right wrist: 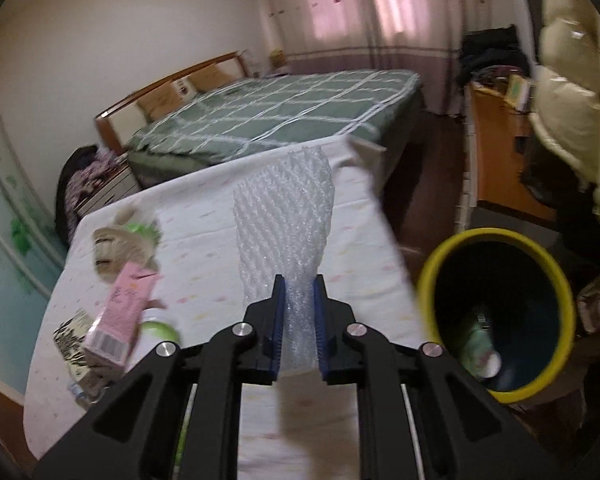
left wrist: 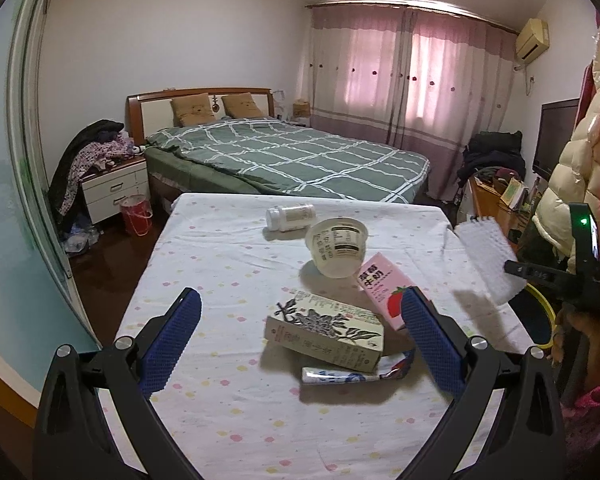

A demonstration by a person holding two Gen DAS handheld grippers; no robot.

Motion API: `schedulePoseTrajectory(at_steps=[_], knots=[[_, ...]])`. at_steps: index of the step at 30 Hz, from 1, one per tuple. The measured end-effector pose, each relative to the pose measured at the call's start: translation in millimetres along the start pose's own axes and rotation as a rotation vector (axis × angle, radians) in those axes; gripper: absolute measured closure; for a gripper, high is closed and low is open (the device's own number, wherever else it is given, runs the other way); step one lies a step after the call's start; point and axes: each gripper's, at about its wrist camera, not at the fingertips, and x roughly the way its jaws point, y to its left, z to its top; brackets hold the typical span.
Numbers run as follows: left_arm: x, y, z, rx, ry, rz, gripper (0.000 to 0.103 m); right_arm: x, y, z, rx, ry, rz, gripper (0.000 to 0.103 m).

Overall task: Collect trash
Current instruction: 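Carry the bubble wrap over the yellow-rimmed bin and open the right gripper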

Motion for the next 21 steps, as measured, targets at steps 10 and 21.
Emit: schedulePoseTrajectory(at_steps=[10, 21], knots=[[18, -15, 2, 0.009, 0.019, -0.025, 0.005, 2, -102, 2, 0.173, -0.026, -0.206, 0.089], [49, -40, -9, 0.046, 0.084, -0.055, 0.005, 19, -159, -15, 0.288, 0.006, -0.319, 0.076]])
